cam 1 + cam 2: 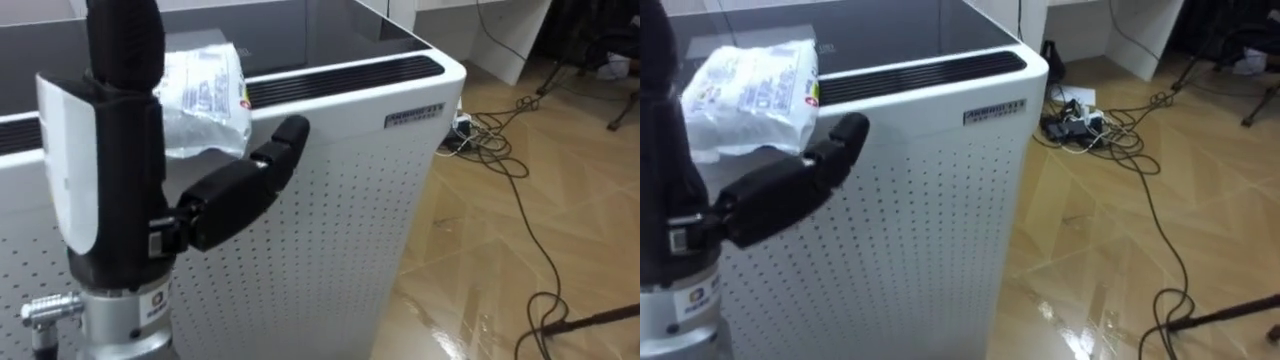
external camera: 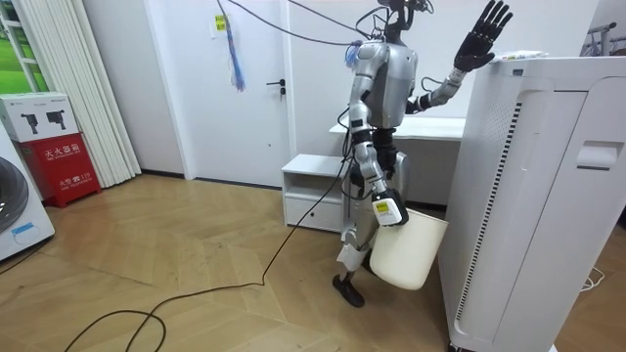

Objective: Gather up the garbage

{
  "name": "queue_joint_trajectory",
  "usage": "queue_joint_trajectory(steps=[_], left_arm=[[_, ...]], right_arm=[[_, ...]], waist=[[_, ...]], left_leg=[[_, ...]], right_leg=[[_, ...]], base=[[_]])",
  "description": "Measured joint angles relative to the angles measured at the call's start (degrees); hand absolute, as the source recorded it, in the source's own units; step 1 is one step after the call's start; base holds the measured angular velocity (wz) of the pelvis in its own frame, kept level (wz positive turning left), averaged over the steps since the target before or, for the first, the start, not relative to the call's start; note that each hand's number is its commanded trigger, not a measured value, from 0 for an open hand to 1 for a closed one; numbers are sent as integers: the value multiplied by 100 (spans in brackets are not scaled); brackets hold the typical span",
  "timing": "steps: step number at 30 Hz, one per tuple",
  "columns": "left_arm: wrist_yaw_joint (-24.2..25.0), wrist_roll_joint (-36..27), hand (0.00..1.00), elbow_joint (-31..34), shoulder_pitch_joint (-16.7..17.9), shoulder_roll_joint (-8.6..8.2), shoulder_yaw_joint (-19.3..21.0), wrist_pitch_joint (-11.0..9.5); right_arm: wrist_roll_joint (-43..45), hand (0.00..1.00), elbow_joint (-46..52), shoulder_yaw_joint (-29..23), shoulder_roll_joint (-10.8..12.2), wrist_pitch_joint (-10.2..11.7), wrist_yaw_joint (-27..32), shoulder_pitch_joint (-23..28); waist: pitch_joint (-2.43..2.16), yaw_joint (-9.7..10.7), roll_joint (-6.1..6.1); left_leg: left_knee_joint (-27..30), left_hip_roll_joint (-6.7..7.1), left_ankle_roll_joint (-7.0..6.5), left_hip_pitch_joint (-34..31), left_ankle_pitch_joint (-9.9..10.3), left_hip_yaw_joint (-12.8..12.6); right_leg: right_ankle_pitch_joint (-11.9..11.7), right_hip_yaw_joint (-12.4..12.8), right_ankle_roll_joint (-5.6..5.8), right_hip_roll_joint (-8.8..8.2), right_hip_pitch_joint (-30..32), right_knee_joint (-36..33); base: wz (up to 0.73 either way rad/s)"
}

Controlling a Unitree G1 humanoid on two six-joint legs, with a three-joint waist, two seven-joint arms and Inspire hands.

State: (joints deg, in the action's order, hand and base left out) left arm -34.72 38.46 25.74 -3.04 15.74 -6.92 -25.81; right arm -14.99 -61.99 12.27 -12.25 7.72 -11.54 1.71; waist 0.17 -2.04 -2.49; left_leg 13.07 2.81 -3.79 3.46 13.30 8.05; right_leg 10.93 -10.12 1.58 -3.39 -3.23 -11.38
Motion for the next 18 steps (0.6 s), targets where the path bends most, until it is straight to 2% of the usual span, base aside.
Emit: queue_joint_trajectory(steps=[2, 6, 10, 15, 18], left_arm=[[6, 67, 0, 18, 15, 75, 0, 20], [48, 352, 0, 52, 29, 83, 0, 52], [81, 433, 0, 68, 31, 131, 2, 52], [303, 483, 0, 45, 67, 148, 25, 94], [463, 569, 0, 33, 207, 247, 2, 208]], right_arm=[[53, 100, -36, -3, 0, 1, 3, -5], [215, 100, -127, -6, -2, 43, 0, -100], [194, 100, -409, -6, -19, 107, -33, -171], [207, 100, -543, -8, -52, 108, -135, -167], [206, 100, -560, -10, -137, 111, -189, -172]], waist=[[1, -3, 9], [12, -8, 33], [60, 6, 123], [58, 7, 151], [64, 21, 216]], left_leg=[[-27, -1, 0, 35, 0, 10], [-31, -10, 1, 26, -1, 25], [-30, -7, 2, 13, 0, 155], [-27, -16, 16, 4, -7, 140], [-33, -17, 18, 55, -8, 135]], right_leg=[[0, -9, 0, 8, -83, 87], [0, -16, -1, 24, -102, 140], [-2, -108, -3, 32, -183, 187], [-1, -241, -3, 41, -266, 291], [-1, -166, -3, 42, -365, 304]], base=[[3], [2], [18], [17], [10]])
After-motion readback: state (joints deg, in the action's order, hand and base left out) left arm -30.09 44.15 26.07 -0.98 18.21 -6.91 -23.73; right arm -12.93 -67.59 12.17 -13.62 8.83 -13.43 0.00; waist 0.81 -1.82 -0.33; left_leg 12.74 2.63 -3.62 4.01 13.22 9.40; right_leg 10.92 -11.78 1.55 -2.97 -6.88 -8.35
